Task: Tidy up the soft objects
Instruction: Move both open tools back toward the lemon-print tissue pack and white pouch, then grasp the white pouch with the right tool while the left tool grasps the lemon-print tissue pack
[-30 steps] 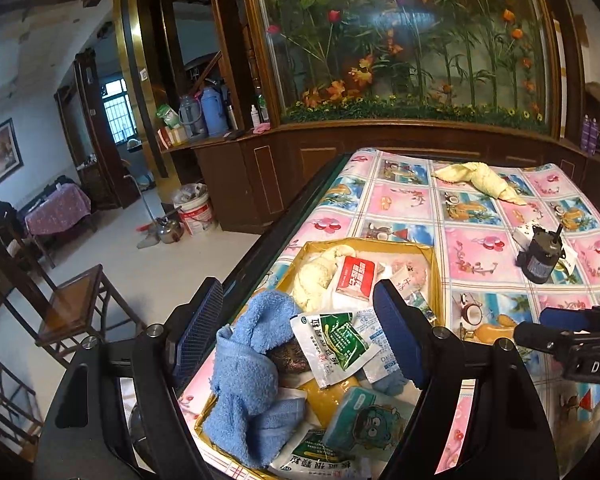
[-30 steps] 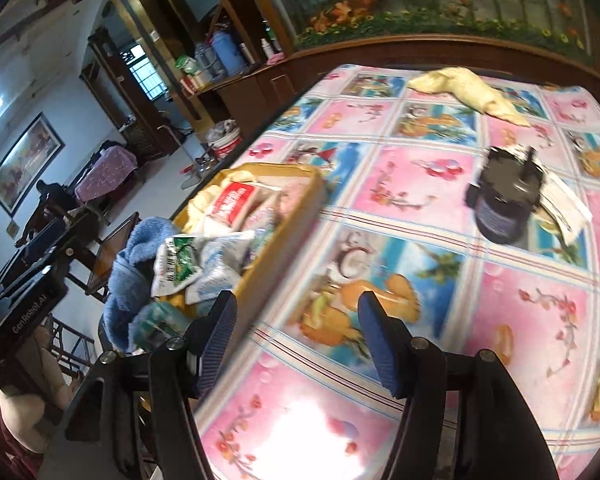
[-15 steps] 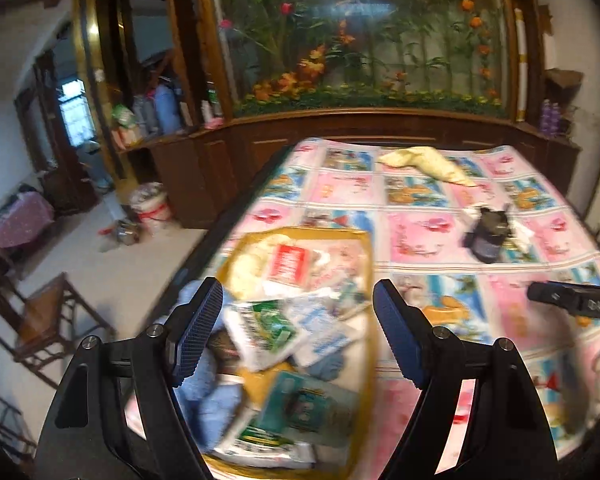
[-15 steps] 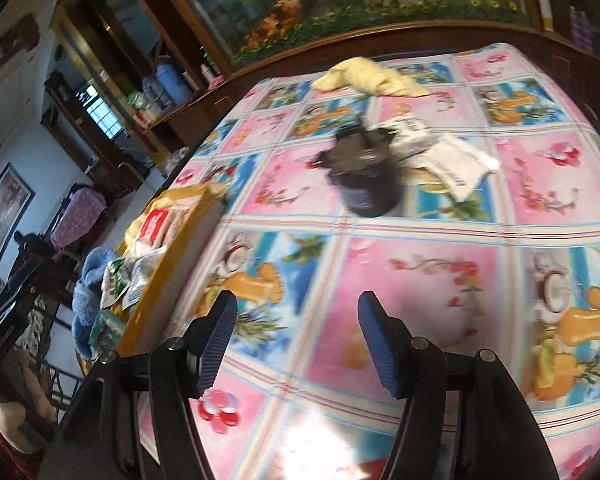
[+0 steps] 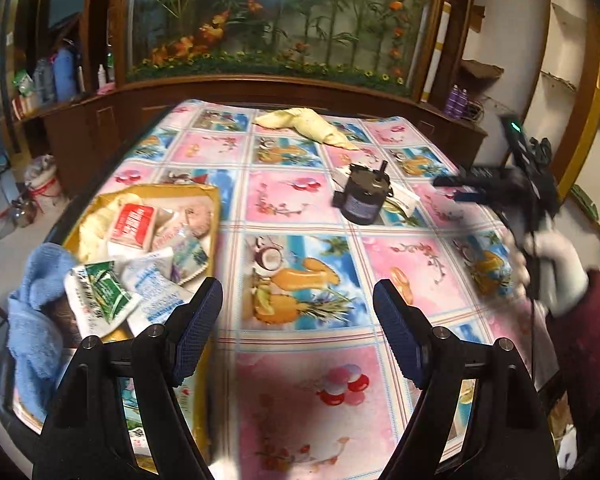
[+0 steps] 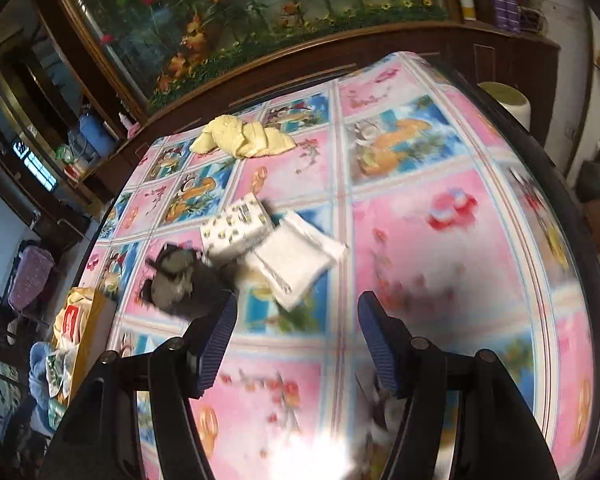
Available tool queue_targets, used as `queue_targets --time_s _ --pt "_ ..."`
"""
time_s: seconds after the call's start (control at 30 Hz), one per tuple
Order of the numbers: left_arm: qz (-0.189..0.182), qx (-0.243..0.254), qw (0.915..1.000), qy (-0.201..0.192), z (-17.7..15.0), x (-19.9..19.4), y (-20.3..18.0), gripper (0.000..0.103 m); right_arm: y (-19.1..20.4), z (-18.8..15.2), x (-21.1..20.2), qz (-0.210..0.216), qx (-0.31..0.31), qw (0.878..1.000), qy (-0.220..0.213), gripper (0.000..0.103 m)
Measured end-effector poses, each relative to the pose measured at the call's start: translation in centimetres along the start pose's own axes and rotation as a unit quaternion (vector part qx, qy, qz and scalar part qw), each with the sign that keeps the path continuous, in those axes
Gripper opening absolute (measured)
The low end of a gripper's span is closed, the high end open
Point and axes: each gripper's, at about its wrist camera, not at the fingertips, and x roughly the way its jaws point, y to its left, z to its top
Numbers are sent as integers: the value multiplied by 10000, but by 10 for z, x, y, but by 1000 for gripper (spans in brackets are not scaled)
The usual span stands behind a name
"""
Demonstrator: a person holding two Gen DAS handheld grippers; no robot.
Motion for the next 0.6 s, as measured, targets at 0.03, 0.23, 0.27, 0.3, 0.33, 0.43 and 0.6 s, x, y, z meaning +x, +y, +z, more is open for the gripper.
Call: queue_targets --time_s 0.03,0.23,0.27,0.3,0.33,0.43,0.6 --pt "-11 -5 10000 33 -2 1 1 79 7 10 8 68 -69 9999 118 63" --pt "73 -95 9995 299 -9 7 13 79 63 72 78 -54 -1273 9866 1021 63" --pt "125 -118 9993 335 -10 8 18 79 71 80 91 -92 -1420 9833 1131 63" --pt "162 -147 9991 364 -11 8 22 79 76 84 102 -89 -1497 9808 1248 63" --pt "208 -200 9988 402 -12 9 27 79 81 88 115 -63 -1571 9773 1420 63" --pt "247 -380 9978 492 -14 13 41 79 99 91 148 -81 -1894 9658 1772 63" --pt "289 -517 9960 674 -19 26 53 79 127 87 179 -382 -2467 9479 1980 63"
